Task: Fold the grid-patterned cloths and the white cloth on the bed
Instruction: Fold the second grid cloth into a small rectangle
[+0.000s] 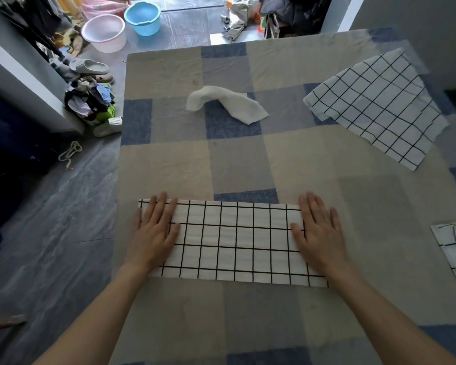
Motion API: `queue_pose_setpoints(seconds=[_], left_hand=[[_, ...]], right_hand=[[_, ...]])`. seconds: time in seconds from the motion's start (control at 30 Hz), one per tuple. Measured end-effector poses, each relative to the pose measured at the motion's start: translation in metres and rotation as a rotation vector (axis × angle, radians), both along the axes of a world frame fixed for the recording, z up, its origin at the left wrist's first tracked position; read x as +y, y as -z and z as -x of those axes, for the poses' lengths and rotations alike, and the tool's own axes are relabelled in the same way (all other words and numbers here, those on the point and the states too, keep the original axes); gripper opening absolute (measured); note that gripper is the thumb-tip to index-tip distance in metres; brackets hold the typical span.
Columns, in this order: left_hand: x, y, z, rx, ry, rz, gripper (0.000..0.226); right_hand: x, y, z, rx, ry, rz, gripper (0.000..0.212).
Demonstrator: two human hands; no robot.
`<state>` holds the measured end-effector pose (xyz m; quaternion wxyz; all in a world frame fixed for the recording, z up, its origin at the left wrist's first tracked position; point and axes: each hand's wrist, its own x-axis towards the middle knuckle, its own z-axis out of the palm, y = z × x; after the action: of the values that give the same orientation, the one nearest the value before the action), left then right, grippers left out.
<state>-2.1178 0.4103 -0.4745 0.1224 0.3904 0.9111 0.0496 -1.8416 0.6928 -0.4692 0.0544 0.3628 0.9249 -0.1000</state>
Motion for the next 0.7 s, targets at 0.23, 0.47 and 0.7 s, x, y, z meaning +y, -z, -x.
queue_pose_setpoints(seconds=[0.23, 0.47, 0.7], left_hand=[[0.000, -0.002, 0.003, -0.015, -0.193, 0.012, 0.079], [0.019, -0.034, 0.014, -0.190, -0.188, 0.312, 0.116], [0.028, -0.048, 0.015, -0.210, -0.186, 0.422, 0.130]], right_hand=[[-0.001, 0.001, 0.001, 0.006, 0.078, 0.005, 0.079], [0.006, -0.012, 0.006, 0.035, 0.189, 0.066, 0.085], [0.022, -0.047, 0.021, 0.135, 0.277, 0.228, 0.025]])
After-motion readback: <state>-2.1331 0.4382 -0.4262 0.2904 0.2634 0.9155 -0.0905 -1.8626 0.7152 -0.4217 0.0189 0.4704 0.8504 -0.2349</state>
